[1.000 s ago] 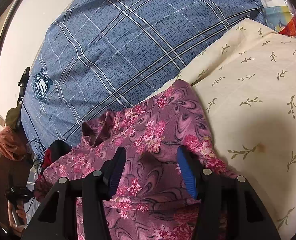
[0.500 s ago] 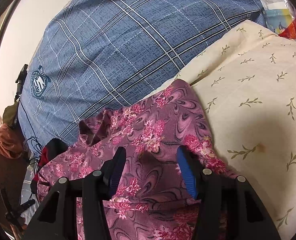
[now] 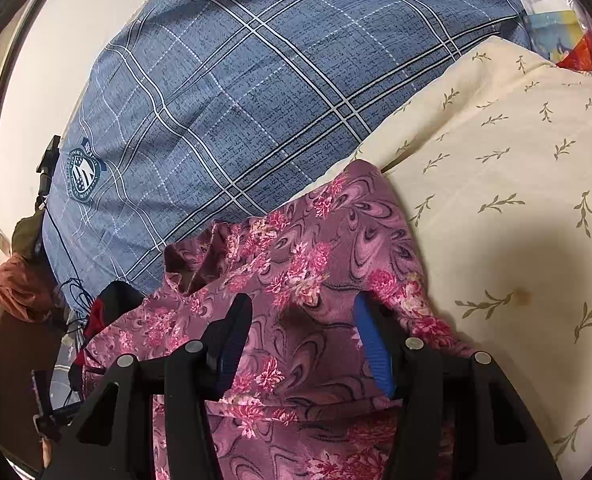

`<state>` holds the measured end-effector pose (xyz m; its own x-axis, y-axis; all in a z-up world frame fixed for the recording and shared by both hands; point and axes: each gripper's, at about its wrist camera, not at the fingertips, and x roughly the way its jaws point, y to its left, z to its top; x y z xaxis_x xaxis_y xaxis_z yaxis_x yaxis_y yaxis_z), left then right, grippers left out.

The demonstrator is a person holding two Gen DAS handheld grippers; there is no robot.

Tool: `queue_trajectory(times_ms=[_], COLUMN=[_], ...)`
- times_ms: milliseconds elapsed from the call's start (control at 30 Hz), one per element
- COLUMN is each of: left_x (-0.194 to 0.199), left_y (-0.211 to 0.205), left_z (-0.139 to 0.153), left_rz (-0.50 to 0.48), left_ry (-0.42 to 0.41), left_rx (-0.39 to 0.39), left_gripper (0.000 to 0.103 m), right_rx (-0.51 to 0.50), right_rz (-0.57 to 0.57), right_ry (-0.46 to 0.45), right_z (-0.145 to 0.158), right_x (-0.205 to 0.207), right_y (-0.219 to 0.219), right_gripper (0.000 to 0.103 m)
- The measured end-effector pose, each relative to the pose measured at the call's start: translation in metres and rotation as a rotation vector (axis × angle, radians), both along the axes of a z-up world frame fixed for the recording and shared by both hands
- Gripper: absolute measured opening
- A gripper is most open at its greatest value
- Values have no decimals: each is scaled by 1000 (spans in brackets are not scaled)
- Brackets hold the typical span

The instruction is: Fold small clothes

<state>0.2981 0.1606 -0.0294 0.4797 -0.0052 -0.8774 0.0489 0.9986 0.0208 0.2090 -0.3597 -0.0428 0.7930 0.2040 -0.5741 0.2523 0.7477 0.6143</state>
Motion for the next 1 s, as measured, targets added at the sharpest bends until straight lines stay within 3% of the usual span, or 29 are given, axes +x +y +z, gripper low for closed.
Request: queue_trajectory(times_ms=[33, 100, 133, 300, 400, 600, 700, 833, 1000], left_x=[3, 0, -4, -27, -33, -30, -16, 2, 6], left_y=[4, 13, 16, 0, -16, -102, -159, -224, -240], left_z=[-2, 2, 8, 64, 94, 128, 110, 56, 17], left_rz=[18, 53, 64, 5, -36, -188, -250, -275, -230], left_ry=[25, 40, 41, -48, -76, -116, -64, 70, 144], left_rx=[-43, -129, -175, -211, -279, -387, -415, -448, -491], left_gripper=[19, 10, 10, 10, 10, 10, 10, 10, 10], right_rx=[1, 1, 2, 14, 20, 34, 44, 49, 45], right_rz=[0, 0, 0, 0, 0, 0, 0, 0, -1], right_ry=[-1, -1, -2, -11, -16, -27, -35, -38, 1], right_z=[0, 0, 0, 0, 0, -1, -1, -1, 2], right_x=[0, 0, 0, -2, -3, -5, -6, -7, -4], right_y=[0, 0, 0, -2, -2, -4, -5, -6, -4], right_gripper=[55, 55, 56, 56, 56, 56, 56, 56, 56])
